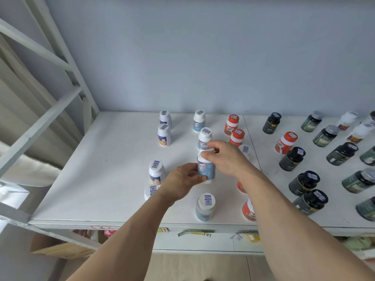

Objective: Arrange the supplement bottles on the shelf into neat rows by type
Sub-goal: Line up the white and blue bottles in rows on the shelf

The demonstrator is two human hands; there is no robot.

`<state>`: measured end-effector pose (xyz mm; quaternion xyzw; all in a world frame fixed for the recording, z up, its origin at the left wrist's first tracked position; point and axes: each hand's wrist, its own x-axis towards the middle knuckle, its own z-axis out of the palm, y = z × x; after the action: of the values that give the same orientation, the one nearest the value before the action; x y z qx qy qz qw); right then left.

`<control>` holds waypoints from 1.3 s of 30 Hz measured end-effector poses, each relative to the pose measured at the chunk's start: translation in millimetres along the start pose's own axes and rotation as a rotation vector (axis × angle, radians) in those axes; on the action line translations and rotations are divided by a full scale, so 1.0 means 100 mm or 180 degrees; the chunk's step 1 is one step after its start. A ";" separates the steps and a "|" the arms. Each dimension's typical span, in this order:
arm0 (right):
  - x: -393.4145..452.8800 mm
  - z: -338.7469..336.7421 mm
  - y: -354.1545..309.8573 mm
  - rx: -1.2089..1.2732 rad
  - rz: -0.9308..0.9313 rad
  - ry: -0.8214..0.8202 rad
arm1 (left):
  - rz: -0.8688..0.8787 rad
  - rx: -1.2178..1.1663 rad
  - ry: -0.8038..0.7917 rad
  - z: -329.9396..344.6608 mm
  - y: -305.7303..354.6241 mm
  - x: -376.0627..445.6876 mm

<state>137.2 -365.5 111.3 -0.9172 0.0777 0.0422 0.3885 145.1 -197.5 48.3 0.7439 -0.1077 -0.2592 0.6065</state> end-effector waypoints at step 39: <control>0.49 0.25 0.28 -0.0127 0.0495 -0.0063 | -0.0026 0.2623 0.0533 -0.25 0.37 0.45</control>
<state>180.1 -372.0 67.5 -0.9155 0.1441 0.0828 0.3663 201.8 -206.9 75.2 0.9432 -0.1497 -0.1354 0.2637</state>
